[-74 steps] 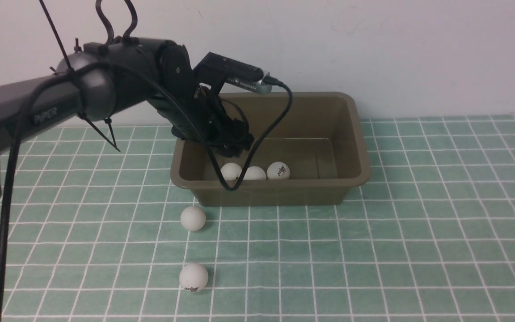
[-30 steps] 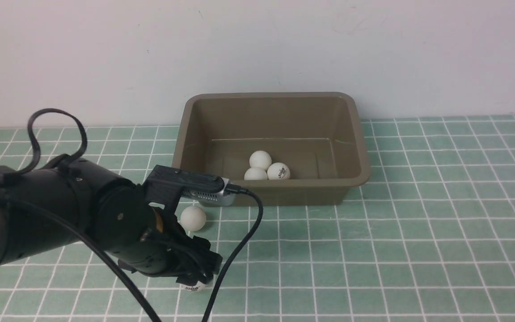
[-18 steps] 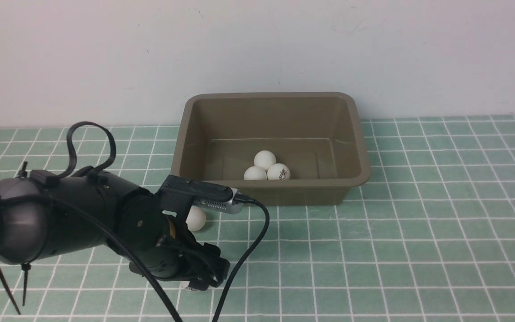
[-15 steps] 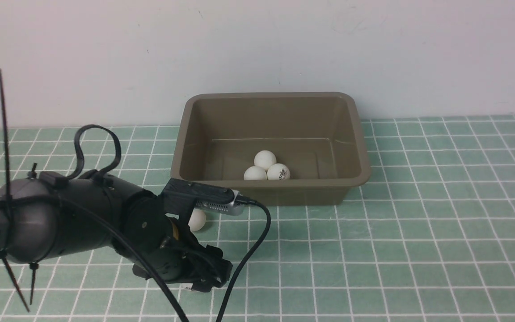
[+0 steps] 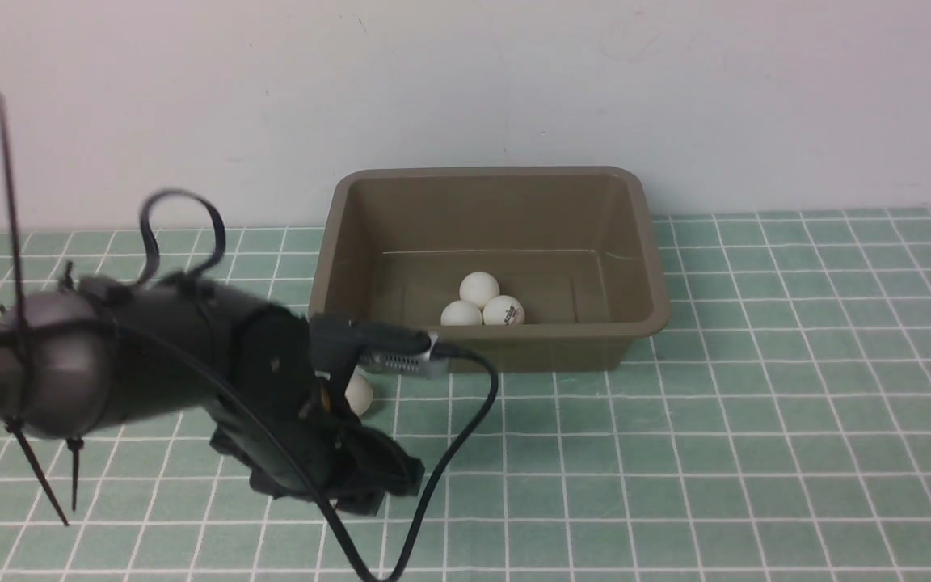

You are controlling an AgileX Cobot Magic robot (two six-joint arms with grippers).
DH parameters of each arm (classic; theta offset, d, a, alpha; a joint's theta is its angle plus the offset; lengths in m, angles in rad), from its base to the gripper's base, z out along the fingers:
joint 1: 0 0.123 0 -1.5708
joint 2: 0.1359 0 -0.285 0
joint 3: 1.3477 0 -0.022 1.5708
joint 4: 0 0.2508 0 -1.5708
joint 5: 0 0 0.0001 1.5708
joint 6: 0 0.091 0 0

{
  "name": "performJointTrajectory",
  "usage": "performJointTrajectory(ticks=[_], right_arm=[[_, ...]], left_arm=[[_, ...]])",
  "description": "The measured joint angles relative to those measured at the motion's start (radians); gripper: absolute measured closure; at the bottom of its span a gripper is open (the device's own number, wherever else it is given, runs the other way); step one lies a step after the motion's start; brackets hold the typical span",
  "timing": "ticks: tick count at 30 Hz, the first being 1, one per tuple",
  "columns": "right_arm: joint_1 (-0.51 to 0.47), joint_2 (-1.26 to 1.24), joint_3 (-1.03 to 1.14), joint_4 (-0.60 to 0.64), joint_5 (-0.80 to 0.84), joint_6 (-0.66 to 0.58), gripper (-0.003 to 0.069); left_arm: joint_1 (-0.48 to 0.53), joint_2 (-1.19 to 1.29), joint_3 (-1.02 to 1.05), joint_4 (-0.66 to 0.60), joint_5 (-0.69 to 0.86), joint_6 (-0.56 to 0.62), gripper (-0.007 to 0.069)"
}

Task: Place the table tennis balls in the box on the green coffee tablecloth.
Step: 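Reach for and grasp a ping pong ball on the table beside the basket, then drop the ball into the bin, then reach for and grasp a ping pong ball on the table beside the basket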

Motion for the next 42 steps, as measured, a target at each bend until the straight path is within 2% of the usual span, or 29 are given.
performJointTrajectory(ticks=[4,9,16,25,28,30,34,38,42], right_arm=[[0.0,0.0,0.0,-0.006,0.0,0.0,0.0676],[0.0,0.0,0.0,-0.007,0.0,0.0,0.0676],[0.0,0.0,0.0,-0.008,0.0,0.0,0.0676],[0.0,0.0,0.0,-0.008,0.0,0.0,0.0676],[0.0,0.0,0.0,-0.007,0.0,0.0,0.0676],[0.0,0.0,0.0,-0.003,0.004,0.0,0.0676],[0.0,0.0,0.0,0.0,0.011,0.0,0.0676],[0.0,0.0,0.0,0.005,0.015,0.0,0.0676],[0.0,0.0,0.0,0.012,0.018,0.0,0.0676]], left_arm=[[0.0,0.003,-0.112,0.018,-0.021,0.049,0.0272],[0.0,0.024,-0.181,0.039,-0.128,0.077,0.0272],[0.0,0.124,-0.201,0.12,-0.337,0.092,0.0272],[0.0,0.28,-0.202,0.159,-0.479,0.083,0.0272],[0.007,0.32,-0.202,0.161,-0.524,0.073,0.0249],[0.02,0.329,-0.202,0.161,-0.55,0.059,0.0204],[0.04,0.329,-0.202,0.162,-0.576,0.041,0.0126],[0.058,0.317,-0.202,0.162,-0.554,0.042,0.0099],[0.065,0.227,-0.2,0.166,-0.412,0.042,0.0093]])
